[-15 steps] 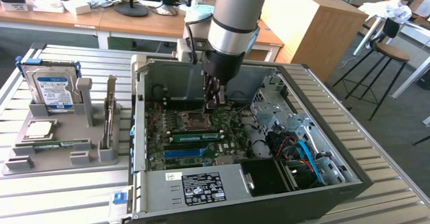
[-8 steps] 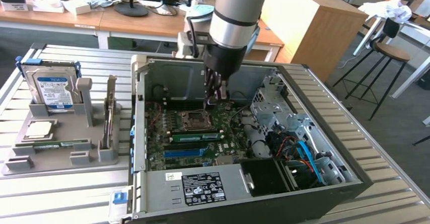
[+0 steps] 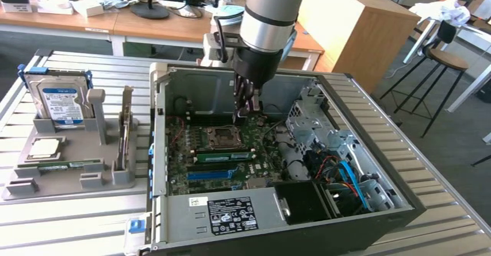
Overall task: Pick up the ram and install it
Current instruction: 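Press down the ram until it locks into place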
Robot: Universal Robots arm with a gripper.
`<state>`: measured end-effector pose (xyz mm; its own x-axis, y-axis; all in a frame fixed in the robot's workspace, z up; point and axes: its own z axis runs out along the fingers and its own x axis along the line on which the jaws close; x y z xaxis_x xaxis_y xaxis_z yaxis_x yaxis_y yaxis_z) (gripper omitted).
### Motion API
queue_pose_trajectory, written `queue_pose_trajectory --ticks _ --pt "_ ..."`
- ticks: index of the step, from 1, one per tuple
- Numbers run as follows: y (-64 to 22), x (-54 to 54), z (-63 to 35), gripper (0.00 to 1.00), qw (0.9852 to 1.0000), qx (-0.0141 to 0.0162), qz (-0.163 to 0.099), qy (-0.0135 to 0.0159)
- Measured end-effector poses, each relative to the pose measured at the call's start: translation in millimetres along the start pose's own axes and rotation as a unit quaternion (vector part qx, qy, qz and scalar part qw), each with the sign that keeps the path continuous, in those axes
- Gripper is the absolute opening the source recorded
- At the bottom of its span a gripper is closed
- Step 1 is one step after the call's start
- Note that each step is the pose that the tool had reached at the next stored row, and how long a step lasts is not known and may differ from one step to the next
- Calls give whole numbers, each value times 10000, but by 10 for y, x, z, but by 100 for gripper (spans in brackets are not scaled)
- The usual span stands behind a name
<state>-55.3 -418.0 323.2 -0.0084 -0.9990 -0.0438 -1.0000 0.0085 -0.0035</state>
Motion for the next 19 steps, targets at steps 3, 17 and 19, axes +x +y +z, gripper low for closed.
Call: queue_pose_trajectory --ticks 3,17,19 --pt "0 0 0 10 10000 0 0 0" --pt "3 0 4 10 9993 16 377 2" --pt "2 0 9 10 9984 24 562 3"
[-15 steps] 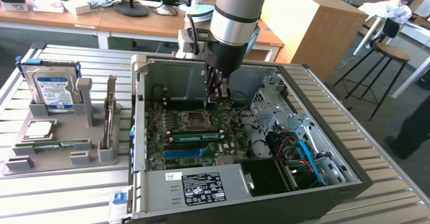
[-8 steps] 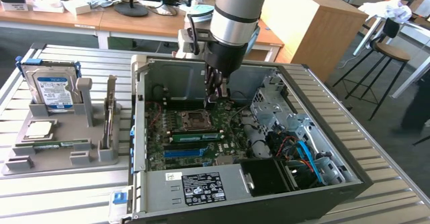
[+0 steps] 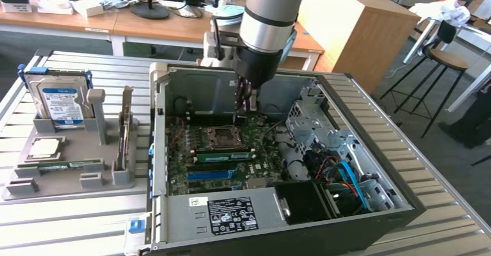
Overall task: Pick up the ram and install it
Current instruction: 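Press down the ram until it locks into place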
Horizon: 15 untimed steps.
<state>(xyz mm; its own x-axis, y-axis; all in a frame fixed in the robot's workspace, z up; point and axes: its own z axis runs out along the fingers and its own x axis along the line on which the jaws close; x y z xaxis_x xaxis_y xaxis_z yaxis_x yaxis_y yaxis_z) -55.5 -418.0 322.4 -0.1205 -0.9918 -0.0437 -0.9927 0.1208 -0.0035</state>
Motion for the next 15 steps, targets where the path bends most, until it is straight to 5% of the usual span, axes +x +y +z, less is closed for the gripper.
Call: queue_pose_trajectory --ticks 8,15 --pt "0 1 15 10 9974 32 724 2" --pt "0 1 30 10 9908 59 1352 4"
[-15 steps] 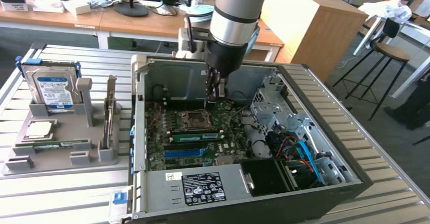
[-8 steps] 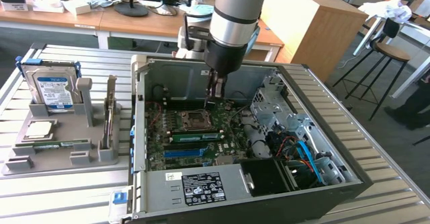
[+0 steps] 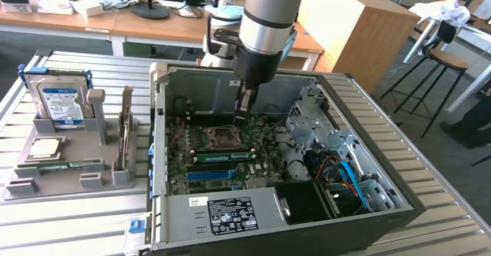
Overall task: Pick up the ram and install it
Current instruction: 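Press down the ram until it locks into place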
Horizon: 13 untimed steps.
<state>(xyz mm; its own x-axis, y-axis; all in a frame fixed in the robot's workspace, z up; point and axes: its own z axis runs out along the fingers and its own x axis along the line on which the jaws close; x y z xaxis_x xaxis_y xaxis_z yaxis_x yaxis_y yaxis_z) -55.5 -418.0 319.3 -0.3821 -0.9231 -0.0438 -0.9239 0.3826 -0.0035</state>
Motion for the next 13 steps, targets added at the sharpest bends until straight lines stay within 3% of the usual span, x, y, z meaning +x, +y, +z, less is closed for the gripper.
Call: queue_pose_trajectory --ticks 7,13 --pt "1 1 20 10 9981 27 609 2" --pt "2 2 38 10 9938 49 1114 4"
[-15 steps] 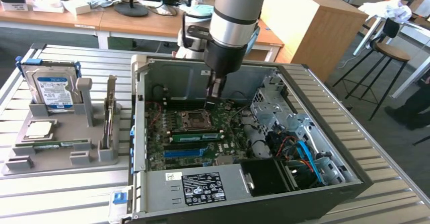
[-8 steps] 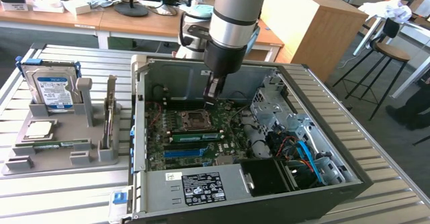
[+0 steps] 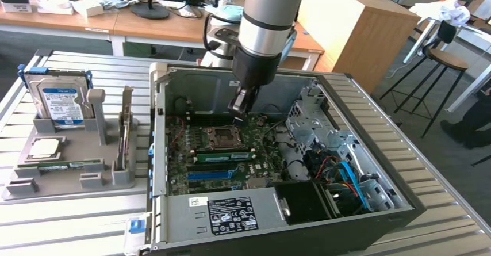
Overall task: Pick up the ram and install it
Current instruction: 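Press down the ram until it locks into place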
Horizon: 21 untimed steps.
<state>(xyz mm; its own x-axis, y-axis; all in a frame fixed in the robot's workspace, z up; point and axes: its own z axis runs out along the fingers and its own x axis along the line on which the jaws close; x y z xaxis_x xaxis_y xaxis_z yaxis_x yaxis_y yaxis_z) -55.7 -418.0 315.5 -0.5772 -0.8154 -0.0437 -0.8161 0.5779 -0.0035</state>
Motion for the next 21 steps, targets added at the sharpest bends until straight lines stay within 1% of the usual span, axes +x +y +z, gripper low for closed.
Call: queue_pose_trajectory --ticks 3,7,11,14,15,21 --pt "1 1 9 10 9997 11 250 1" --pt "3 3 22 10 9983 25 578 2" --pt "7 7 37 10 9961 38 878 3" --pt "11 10 47 10 9938 49 1108 4" --pt "16 13 47 10 9932 51 1160 5" --pt "17 14 48 10 9930 51 1176 4"
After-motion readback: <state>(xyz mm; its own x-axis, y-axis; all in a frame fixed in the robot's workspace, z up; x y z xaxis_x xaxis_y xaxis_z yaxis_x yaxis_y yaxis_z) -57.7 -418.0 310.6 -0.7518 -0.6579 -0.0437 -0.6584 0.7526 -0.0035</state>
